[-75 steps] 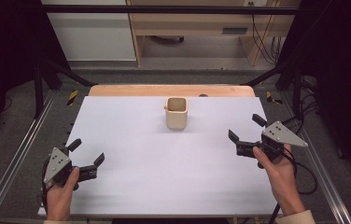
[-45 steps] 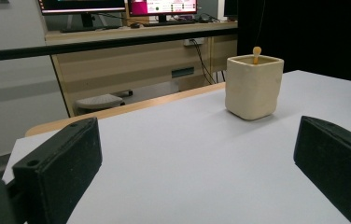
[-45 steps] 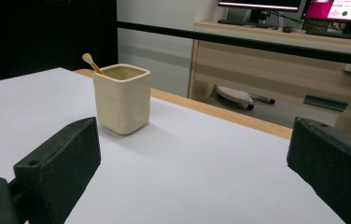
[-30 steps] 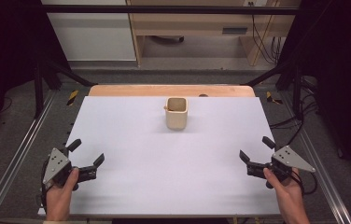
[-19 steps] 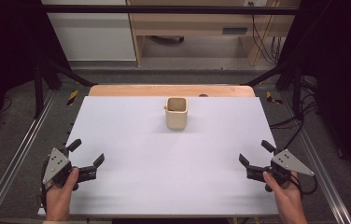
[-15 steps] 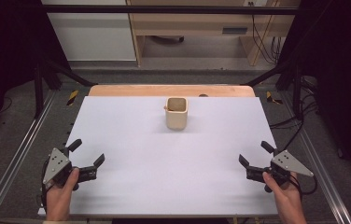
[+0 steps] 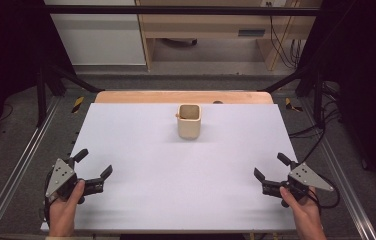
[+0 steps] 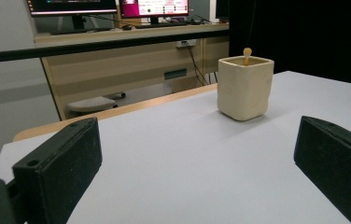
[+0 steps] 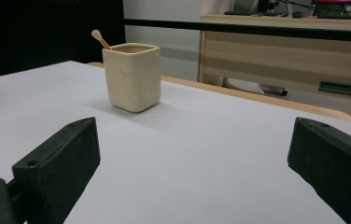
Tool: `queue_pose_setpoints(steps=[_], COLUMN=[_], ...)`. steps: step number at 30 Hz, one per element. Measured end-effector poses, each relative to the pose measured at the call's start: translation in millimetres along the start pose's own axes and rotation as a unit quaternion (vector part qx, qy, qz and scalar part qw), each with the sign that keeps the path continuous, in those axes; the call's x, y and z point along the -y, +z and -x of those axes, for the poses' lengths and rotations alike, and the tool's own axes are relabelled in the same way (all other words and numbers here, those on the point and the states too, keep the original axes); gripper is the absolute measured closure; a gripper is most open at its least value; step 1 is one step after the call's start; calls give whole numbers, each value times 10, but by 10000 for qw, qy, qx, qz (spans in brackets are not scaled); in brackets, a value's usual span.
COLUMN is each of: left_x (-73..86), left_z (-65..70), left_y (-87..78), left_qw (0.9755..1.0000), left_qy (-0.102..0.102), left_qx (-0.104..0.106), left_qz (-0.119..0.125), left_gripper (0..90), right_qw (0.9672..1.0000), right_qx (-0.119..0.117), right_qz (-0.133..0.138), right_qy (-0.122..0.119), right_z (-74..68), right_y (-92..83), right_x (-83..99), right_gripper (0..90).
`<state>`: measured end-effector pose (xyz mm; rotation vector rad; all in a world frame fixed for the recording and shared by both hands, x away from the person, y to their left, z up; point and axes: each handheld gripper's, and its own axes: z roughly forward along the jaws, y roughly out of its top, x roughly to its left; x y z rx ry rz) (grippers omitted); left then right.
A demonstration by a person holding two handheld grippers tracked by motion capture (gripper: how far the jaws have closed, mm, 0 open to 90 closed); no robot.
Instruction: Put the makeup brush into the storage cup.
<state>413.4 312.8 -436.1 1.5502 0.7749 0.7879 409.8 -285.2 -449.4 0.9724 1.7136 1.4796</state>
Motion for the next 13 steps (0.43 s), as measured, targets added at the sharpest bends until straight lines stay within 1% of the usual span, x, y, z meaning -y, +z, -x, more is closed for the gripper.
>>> queue_pose_setpoints(steps=[3,6,7,9,11,13], left_x=[1,2,1,1,0,2], left_z=[25,44,45,44,37,32], left_y=[17,35,37,36,33,29], left_qw=[9999,9998,9997,9997,9998,9998], left_qy=[58,86,100,90,81,58], left_qx=[115,180,190,198,192,172], left_qz=[-33,-57,-69,-61,-53,-40], left_gripper=[2,2,2,2,1,1], right_qw=[10000,9998,9997,9992,9988,9982], right_qx=[-31,-96,-157,-294,-459,-578], right_qz=[12,-65,-98,-69,5,2], right_qy=[-62,-134,-176,-249,-173,-187], right_z=[-17,-32,-43,-61,-72,-80], right_y=[23,54,60,61,60,69], right_x=[36,99,114,118,121,132], right_gripper=[30,38,42,56,61,58])
